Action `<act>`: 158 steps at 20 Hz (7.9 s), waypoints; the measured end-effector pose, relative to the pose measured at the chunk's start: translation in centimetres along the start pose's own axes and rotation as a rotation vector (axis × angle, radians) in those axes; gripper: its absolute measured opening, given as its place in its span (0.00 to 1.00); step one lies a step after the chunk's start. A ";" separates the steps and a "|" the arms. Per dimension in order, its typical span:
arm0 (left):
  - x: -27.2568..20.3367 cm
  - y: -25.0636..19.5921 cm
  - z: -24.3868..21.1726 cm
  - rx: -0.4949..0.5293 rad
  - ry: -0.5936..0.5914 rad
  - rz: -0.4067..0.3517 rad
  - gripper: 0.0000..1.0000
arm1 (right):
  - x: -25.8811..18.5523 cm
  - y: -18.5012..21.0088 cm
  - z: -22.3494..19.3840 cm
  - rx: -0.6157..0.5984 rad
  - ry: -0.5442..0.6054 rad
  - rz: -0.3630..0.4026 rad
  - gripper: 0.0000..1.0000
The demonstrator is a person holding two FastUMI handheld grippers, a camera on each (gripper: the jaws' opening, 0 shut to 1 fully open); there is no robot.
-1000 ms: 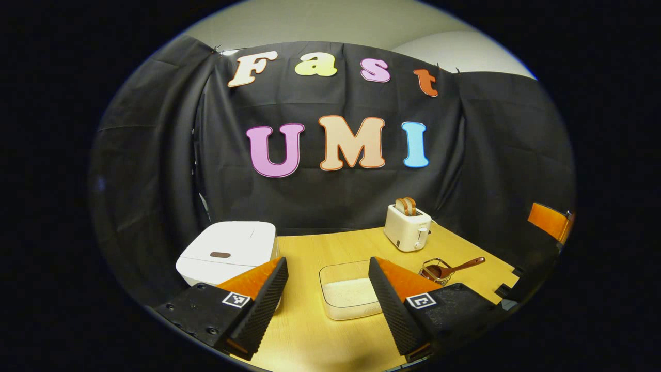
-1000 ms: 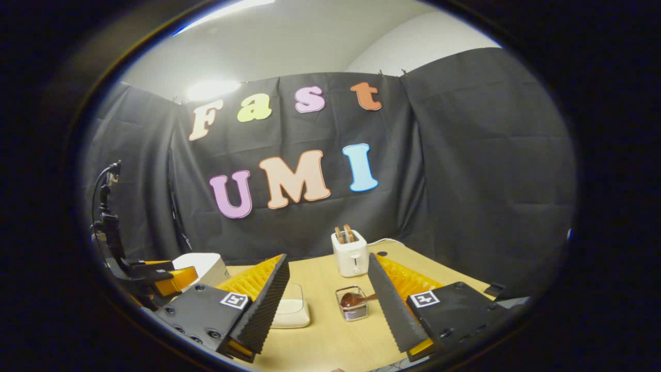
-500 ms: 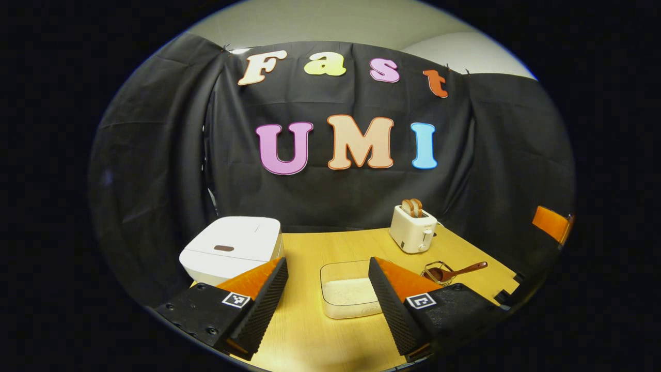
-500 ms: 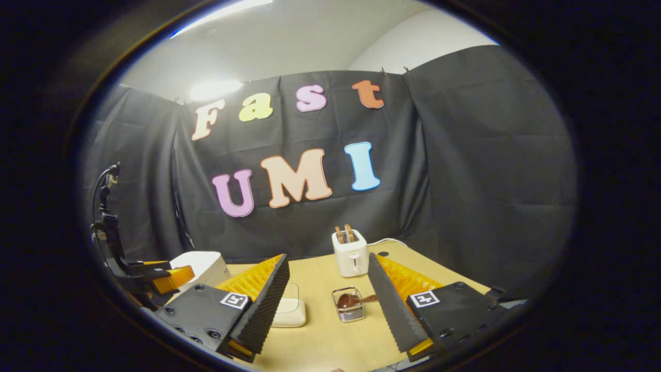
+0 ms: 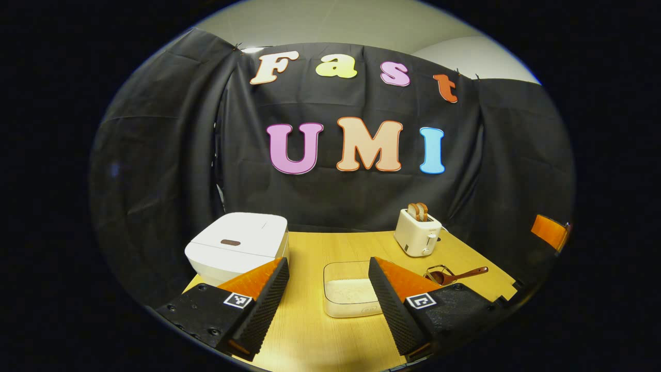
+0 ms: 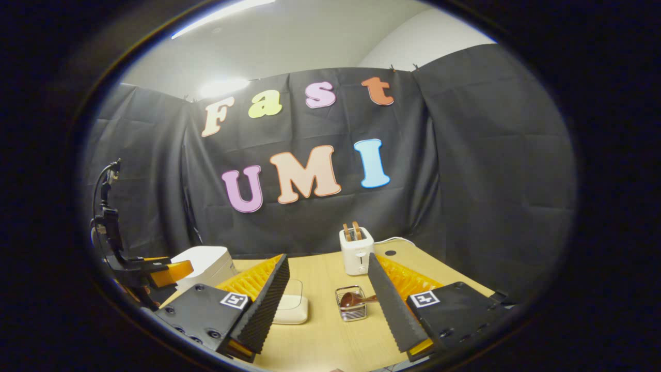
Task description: Close the left gripper, press the button to open the rice cooker; take a wooden spoon from the chopstick holder with the right hand, scoop a spoonful of rice and pour it into the rice cooker, then put the wooden spoon back into the chopstick holder.
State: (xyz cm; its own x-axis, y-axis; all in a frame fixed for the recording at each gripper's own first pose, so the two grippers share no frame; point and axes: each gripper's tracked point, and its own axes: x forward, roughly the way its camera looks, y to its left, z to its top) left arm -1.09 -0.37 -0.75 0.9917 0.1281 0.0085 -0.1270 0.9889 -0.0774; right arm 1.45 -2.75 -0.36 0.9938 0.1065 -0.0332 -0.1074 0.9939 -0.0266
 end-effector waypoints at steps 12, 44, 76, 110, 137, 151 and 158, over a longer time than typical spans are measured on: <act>1.5 5.7 0.3 -0.047 0.026 -0.016 0.53 | 1.5 5.0 0.1 -0.005 -0.010 -0.001 0.97; 16.3 22.0 -5.5 0.044 0.204 -0.015 0.00 | 4.3 10.6 -3.0 -0.008 0.058 -0.179 0.96; 14.7 15.6 13.6 0.026 -0.183 0.077 0.00 | 4.8 0.0 -10.9 0.022 0.136 -0.281 0.96; 7.6 15.2 8.5 0.140 -0.072 0.296 0.96 | 20.7 -10.7 -21.8 0.280 0.150 -0.221 0.36; 9.5 15.5 6.7 0.048 -0.058 0.096 0.95 | 22.0 -2.8 -7.9 0.176 0.120 -0.168 0.18; 7.5 23.5 4.5 -0.016 -0.024 0.141 0.95 | 23.4 19.9 -14.9 0.000 0.259 0.143 0.21; 6.3 26.0 2.8 0.009 0.017 0.154 0.95 | 23.1 23.4 -21.8 -0.187 0.336 0.154 0.21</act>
State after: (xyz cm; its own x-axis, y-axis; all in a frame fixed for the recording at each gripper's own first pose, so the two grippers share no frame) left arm 1.83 26.41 0.06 0.9607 0.2770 -0.0194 -0.2777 0.9583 -0.0678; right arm 21.23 22.35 -23.56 0.9038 0.2074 -0.3743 -0.2887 0.9412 -0.1755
